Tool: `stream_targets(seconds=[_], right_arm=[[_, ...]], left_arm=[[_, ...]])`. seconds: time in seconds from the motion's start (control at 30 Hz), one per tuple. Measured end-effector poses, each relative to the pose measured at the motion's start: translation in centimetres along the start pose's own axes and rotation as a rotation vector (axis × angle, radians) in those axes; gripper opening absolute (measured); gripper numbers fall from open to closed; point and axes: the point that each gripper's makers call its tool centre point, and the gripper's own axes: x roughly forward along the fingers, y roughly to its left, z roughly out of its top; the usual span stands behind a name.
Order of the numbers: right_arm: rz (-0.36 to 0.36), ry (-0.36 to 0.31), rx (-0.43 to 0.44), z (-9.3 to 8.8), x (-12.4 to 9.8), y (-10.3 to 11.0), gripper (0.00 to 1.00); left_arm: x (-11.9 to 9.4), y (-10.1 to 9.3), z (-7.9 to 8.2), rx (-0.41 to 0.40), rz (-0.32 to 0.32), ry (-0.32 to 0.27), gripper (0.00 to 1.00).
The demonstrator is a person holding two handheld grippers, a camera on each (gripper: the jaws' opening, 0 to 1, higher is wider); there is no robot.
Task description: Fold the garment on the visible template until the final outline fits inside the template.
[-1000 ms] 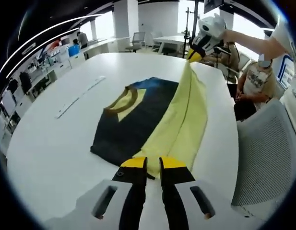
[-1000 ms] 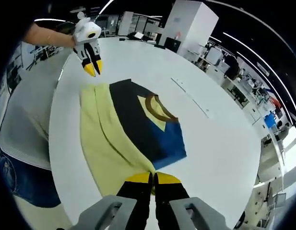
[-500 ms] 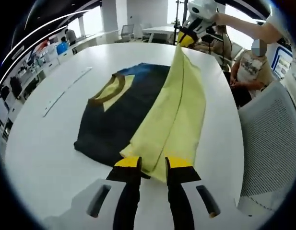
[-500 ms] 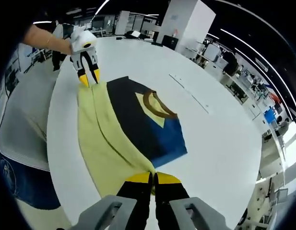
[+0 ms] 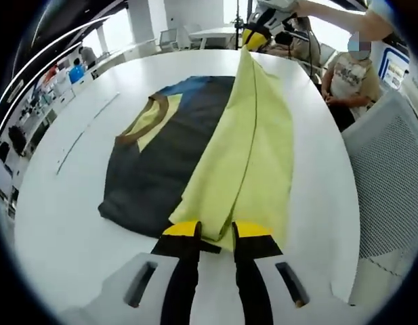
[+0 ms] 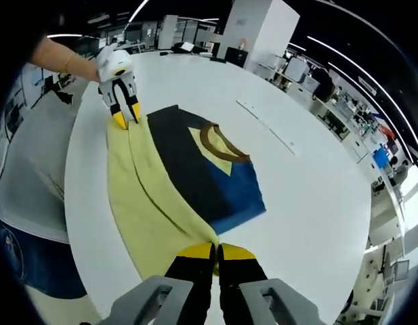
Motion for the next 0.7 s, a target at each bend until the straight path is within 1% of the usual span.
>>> stream_targets(seconds=[0.1,0.27,0.3,0.33,0.37,0.57,0.6,0.7], right_arm=[[0.0,0.004,0.003,-0.2,0.1,0.0,0.0],[-0.001,0.001,0.008,-0.1,0.0,0.1,0.0],[-0.001,0.001,0.009,-0.1,0.0,0.1,0.0],[-0.001,0.002,0.009,-0.2,0.0,0.1,0.0],[-0.002,0.004,0.009,-0.2,0.0,0.1,0.0],[-0.005,0.0,0.013,-0.1,-0.1,0.2,0.0],[-0.006,-0.001,0.012,0.0,-0.1,0.2,0.0],[-0.009,-0.009,0.014,0.1,-0.4,0.2,0.0]], left_arm=[[0.1,0.4,0.0,-0.037,0.008,-0.006,0.13],[0.0,0.5,0.0,-0.036,0.009,-0.007,0.09],[0.0,0.5,0.0,-0.042,0.005,-0.008,0.07],[-0.1,0.3,0.1,-0.068,-0.008,-0.015,0.03],[-0.2,0.3,0.1,-0.069,-0.015,-0.016,0.0],[-0.7,0.3,0.3,-0.098,-0.004,-0.017,0.0],[-1.0,0.2,0.5,-0.083,0.004,-0.014,0.0],[-1.6,0.2,1.1,-0.074,0.011,-0.02,0.0]])
